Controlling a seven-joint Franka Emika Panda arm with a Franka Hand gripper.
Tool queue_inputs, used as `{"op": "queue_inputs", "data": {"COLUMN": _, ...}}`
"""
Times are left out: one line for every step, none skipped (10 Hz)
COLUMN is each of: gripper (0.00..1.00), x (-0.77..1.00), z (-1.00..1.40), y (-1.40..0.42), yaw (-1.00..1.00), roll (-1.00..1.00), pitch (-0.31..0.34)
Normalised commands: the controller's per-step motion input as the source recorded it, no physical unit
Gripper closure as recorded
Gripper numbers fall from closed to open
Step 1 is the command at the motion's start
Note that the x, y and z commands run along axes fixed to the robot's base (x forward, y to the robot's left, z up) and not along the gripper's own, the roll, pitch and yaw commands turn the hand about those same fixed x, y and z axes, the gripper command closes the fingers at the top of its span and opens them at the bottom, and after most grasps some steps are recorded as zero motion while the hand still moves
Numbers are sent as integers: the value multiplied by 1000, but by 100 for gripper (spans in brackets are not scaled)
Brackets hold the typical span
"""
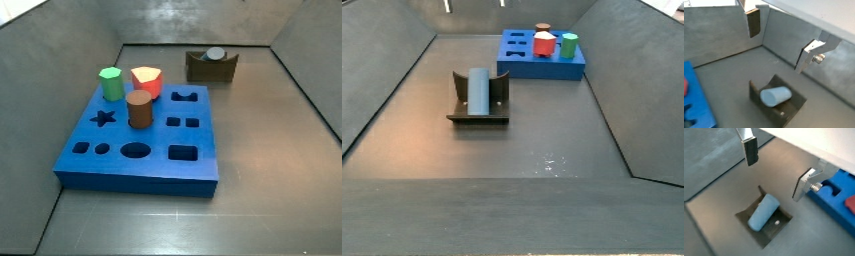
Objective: Pick up the oval object. Move up. Place the oval object on the fixture. Regrasp the oval object. Move to above the board. Insert the oval object.
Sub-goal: Regrasp the oval object.
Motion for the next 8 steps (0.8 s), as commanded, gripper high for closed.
{"op": "queue_inputs", "data": {"gripper": 0, "x": -7, "z": 6, "y": -22, "yaw": 35, "roll": 1000, "pitch": -5}}
{"op": "queue_inputs", "data": {"gripper": 0, "x": 9, "z": -5, "y": -18, "yaw": 37, "roll": 1000, "pitch": 1}}
{"op": "queue_inputs", "data": {"gripper": 0, "x": 20, "z": -2, "y": -19, "yaw": 39, "roll": 1000, "pitch": 8}}
{"op": "queue_inputs", "data": {"gripper": 0, "x": 37, "z": -8, "y": -25, "yaw": 42, "roll": 1000, "pitch": 22}}
{"op": "queue_inputs", "data": {"gripper": 0, "x": 48, "z": -10, "y": -26, "yaw": 46, "roll": 1000, "pitch": 30}}
{"op": "queue_inputs", "data": {"gripper": 0, "x": 63, "z": -8, "y": -28, "yaw": 54, "roll": 1000, "pitch": 58}}
{"op": "queue_inputs", "data": {"gripper": 0, "x": 73, "z": -7, "y": -30, "yaw": 65, "roll": 1000, "pitch": 81}}
{"op": "queue_inputs", "data": {"gripper": 0, "x": 81, "z": -9, "y": -34, "yaw": 83, "roll": 985, "pitch": 111}}
